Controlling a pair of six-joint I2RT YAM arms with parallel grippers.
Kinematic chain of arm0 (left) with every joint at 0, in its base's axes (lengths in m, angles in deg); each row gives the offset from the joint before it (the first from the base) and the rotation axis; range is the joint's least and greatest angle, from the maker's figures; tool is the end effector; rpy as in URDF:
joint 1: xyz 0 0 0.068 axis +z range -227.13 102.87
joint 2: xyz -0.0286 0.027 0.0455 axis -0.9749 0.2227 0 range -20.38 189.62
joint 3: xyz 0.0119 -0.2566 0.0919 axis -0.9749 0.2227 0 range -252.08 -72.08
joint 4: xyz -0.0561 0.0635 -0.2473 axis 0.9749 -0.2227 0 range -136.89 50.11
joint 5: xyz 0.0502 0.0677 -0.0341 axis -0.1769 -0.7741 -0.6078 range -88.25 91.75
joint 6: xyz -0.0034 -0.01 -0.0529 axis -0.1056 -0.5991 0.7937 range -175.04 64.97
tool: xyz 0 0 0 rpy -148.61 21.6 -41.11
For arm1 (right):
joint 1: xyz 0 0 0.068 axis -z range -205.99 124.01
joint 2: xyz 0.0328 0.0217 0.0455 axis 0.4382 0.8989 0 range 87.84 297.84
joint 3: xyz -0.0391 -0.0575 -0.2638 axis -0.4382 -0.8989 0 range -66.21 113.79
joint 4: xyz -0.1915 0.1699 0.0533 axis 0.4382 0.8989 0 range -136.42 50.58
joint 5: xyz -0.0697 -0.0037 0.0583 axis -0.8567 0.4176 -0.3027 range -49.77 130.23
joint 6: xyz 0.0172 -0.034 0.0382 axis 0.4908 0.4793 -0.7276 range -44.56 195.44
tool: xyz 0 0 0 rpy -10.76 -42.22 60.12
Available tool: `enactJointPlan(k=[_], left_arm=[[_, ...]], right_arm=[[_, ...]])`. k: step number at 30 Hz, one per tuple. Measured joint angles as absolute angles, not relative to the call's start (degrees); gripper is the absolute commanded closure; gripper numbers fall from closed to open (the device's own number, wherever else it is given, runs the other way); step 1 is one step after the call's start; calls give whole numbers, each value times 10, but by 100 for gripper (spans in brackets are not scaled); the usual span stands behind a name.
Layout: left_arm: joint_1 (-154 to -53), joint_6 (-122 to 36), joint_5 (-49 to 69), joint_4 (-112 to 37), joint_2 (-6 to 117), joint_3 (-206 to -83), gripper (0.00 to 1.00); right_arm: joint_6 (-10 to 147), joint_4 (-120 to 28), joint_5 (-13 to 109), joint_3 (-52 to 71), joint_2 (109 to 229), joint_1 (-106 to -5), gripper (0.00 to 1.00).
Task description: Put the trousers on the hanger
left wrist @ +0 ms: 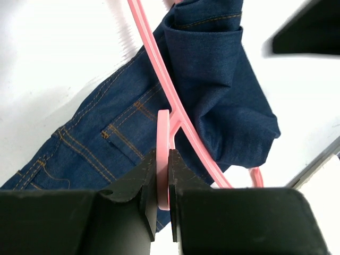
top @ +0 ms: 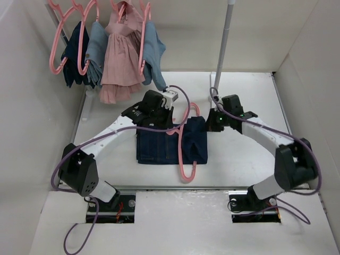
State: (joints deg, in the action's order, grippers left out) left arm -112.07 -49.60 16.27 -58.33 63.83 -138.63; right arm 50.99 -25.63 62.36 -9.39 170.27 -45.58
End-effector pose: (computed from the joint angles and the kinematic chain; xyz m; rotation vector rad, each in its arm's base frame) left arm 0.2676 -0.1977 0.2951 0.7155 2.1432 -0.6653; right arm 0.2837 0.1152 0.2458 -0.0875 2.4603 0.8129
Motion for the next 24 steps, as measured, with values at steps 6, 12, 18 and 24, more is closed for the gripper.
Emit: enactJointPlan(k=[6, 12, 18, 24], left_arm=[[-1134, -496, 164, -597, 644, -1416, 100], [-1140, -500, 165, -604, 651, -1430, 100], [-1143, -502, 174, -612, 667, -1472, 100], [-1153, -502, 191, -620, 672, -1507, 100]], right_arm=[[496, -336, 669, -84, 1838, -488, 100], [451, -411, 676, -26, 1914, -531, 100], [394, -462, 688, -2, 2013, -533, 100], [372, -490, 683, 3, 2022, -538, 100]])
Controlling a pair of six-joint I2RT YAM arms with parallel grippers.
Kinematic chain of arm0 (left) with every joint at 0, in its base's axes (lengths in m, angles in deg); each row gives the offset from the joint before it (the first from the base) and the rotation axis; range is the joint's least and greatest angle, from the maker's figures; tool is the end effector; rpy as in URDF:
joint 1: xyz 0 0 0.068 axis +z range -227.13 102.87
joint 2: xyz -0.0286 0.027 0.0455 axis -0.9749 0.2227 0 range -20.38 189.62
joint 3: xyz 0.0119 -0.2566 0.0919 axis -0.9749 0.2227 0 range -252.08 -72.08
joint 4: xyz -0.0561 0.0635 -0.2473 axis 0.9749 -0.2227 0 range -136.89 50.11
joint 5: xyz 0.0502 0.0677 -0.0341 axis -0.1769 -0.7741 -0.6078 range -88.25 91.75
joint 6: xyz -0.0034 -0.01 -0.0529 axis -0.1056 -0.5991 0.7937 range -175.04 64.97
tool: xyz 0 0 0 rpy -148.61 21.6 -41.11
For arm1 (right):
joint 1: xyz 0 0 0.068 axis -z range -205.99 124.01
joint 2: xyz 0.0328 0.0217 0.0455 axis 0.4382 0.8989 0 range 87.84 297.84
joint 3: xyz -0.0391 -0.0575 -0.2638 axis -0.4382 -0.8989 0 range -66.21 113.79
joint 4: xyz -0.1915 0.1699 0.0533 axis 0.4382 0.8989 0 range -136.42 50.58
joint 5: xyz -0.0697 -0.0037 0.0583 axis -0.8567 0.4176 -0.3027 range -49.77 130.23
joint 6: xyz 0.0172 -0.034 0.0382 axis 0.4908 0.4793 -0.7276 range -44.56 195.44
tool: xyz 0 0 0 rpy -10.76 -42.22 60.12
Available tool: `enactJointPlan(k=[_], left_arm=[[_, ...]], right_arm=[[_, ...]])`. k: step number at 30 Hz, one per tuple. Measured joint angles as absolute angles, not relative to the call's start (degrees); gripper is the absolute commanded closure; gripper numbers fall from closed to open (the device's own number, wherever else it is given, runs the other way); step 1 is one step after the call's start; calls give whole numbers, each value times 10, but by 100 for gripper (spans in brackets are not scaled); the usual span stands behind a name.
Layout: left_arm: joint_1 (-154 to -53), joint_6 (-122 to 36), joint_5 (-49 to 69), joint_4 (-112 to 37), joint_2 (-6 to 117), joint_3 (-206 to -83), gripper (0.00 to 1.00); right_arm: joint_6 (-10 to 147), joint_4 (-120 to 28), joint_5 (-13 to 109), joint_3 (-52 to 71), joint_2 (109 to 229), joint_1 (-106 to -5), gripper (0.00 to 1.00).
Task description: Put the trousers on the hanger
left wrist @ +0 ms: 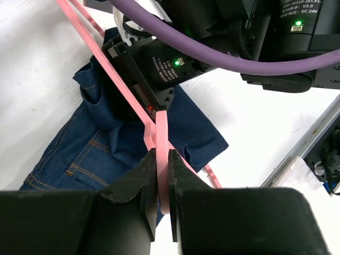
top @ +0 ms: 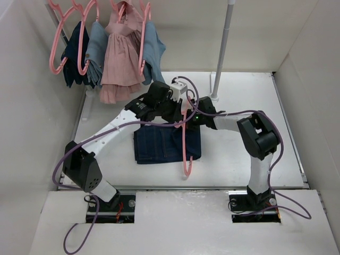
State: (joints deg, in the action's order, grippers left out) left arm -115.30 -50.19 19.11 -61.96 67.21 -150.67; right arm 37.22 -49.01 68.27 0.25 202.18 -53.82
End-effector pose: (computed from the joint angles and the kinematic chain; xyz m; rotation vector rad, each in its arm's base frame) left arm 0.2708 -0.2262 0.3425 0.8028 2.0281 -0.7588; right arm 0.3564 0.2071 0.1375 -0.0294 2.5387 1.0946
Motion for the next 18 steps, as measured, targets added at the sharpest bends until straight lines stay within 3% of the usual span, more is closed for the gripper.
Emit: enactJointPlan(k=[5, 7, 13, 15, 18], left_arm=[[-1153, -491, 194, -619, 674, -1503, 100], [-1153, -486, 189, -614, 674, -1496, 100], [-1153, -470, 164, -609, 674, -1486, 100], [-1153, -466, 159, -609, 674, -1486, 100], [-1153, -459, 154, -607, 674, -1486, 100]], right_arm=[[374, -489, 683, 1, 2014, -538, 99], [384, -487, 678, -13, 1995, -539, 94], [459, -413, 672, -45, 1868, -541, 86], [477, -397, 669, -52, 1846, -546, 86], [496, -386, 680, -88, 1823, -563, 99]])
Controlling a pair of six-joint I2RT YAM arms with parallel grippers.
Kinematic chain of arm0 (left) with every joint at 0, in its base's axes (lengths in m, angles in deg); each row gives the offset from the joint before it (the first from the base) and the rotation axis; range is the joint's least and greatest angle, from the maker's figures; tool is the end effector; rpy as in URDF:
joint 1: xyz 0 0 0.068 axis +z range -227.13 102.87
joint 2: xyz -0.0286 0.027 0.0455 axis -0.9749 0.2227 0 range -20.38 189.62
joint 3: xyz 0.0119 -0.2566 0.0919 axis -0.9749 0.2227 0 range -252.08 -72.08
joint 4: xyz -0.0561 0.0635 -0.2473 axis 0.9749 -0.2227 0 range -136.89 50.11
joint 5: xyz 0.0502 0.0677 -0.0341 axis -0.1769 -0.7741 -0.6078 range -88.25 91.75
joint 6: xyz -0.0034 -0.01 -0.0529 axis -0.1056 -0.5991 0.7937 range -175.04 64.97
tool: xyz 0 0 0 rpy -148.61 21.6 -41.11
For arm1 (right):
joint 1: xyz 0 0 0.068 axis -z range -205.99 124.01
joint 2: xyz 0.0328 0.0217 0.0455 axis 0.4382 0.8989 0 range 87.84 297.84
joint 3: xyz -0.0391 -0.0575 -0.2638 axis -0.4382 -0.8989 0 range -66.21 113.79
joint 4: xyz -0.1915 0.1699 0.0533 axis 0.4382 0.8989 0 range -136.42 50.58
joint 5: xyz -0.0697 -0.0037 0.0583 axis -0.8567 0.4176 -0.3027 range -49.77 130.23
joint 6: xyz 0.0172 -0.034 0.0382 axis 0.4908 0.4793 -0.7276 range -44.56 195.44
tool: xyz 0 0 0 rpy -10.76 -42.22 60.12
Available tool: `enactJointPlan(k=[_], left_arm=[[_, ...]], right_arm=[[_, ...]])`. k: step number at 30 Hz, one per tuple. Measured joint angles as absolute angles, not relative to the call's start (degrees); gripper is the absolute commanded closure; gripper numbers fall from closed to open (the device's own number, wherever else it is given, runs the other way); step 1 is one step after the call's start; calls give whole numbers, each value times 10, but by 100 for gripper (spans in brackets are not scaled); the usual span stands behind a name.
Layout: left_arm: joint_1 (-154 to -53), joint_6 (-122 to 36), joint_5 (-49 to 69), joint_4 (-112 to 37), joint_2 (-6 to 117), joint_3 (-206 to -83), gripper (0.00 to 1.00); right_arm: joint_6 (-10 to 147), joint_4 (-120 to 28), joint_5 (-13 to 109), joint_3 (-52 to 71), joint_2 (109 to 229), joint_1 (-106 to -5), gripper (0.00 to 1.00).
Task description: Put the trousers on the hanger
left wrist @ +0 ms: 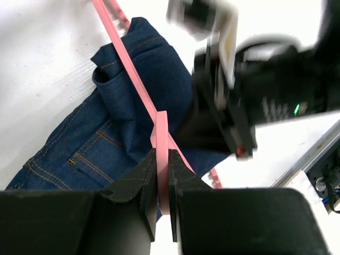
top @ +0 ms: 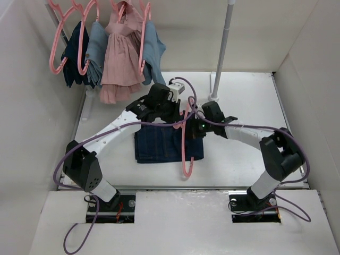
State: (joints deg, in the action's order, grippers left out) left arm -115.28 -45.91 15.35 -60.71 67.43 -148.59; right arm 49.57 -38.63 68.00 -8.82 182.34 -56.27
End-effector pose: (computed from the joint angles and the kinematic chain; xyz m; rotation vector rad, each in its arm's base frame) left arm 0.2731 -0.2250 0.3304 0.6917 2.0932 -0.7280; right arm 0.2914 0.1894 0.2021 -0.3487 2.4627 1.0230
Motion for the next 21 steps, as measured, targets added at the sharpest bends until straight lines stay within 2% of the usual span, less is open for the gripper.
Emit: enactJointPlan(k=[5, 11, 13, 14, 15, 17, 18, 21], left_arm=[[-1153, -453, 149, -607, 676, -1487, 100], [-1153, -445, 149, -608, 682, -1495, 100], [-1153, -443, 149, -609, 686, -1500, 100], [-1153, -442, 149, -609, 687, -1501, 100], [-1153, -442, 149, -609, 688, -1502, 100], [-1153, -441, 148, -609, 688, -1502, 100], [-1153, -440, 147, -609, 688, -1502, 100], [-1153, -440, 145, -609, 688, -1502, 100]], right_arm=[[497, -382, 709, -162, 1824, -580, 100], [487, -416, 757, -166, 1880, -596, 100], [484, -425, 772, -165, 1889, -596, 91], [482, -425, 776, -166, 1886, -593, 83], [480, -427, 779, -172, 1877, -585, 67], [476, -428, 779, -193, 1842, -561, 58], [476, -418, 776, -206, 1815, -542, 48], [483, -383, 750, -217, 1734, -496, 42]])
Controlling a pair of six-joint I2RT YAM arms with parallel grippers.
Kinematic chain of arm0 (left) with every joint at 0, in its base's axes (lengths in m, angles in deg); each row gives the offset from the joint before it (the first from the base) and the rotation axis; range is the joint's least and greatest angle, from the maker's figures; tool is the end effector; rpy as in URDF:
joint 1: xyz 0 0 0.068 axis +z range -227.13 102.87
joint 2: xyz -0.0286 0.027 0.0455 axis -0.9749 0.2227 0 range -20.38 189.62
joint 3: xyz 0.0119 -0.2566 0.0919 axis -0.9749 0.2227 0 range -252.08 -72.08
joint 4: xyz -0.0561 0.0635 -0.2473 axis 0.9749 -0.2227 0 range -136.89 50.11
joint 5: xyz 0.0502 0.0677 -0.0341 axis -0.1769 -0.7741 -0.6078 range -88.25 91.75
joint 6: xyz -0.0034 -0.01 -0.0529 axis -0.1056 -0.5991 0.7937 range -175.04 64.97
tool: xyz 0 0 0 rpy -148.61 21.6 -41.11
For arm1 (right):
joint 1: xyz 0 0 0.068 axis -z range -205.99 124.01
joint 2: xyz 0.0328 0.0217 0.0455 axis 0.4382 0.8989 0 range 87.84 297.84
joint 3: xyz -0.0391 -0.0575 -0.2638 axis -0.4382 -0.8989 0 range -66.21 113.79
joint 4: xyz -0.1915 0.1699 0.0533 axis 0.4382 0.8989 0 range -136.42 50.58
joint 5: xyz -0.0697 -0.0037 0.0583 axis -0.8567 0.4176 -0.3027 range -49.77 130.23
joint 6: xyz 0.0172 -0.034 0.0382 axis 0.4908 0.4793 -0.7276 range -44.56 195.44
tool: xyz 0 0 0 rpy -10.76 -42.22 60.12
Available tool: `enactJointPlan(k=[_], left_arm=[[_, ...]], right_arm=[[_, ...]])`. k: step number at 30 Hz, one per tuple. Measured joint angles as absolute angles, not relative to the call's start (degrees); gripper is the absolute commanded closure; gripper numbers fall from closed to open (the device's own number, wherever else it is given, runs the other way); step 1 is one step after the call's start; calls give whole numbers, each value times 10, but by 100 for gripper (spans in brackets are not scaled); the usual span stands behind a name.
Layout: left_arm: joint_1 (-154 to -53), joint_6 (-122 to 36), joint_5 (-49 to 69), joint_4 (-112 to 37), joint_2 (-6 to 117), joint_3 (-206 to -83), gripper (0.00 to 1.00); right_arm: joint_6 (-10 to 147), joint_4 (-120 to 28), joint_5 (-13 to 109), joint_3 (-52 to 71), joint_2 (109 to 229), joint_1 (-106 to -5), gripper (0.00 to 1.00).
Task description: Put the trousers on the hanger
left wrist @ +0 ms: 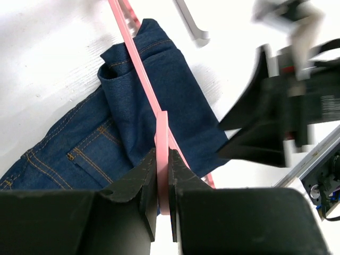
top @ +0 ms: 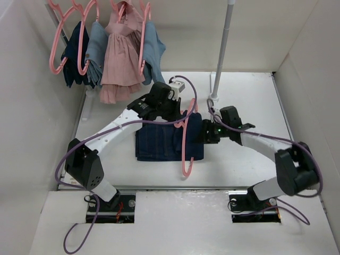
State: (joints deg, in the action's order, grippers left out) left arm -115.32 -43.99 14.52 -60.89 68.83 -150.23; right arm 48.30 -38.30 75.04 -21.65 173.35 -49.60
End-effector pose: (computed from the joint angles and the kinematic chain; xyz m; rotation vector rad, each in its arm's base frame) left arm 0.2785 -0.2289 0.3317 0.6496 2.1090 -0.7321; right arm 0.2588 0.1354 0.1833 -0.2172 2.5324 1.1186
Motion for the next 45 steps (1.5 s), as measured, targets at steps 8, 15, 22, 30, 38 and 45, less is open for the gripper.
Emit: enactJointPlan(k=[8, 15, 22, 30, 38, 45], left_arm=[[-1153, -436, 141, -610, 688, -1502, 100], [-1153, -435, 139, -610, 689, -1502, 98], [-1153, -435, 139, -610, 689, -1502, 84], [-1154, -459, 152, -627, 694, -1507, 19], [-1145, -502, 168, -640, 604, -1510, 21], [-1157, -508, 225, -605, 565, -1420, 19]], right_arm=[[501, -324, 708, -182, 1668, -522, 19], [468, -337, 707, -121, 1734, -576, 20], [427, -355, 711, -93, 1817, -579, 70], [373, -393, 778, -101, 1828, -554, 100], [350, -465, 903, -183, 1778, -443, 100], [360, -486, 967, -209, 1778, -404, 100]])
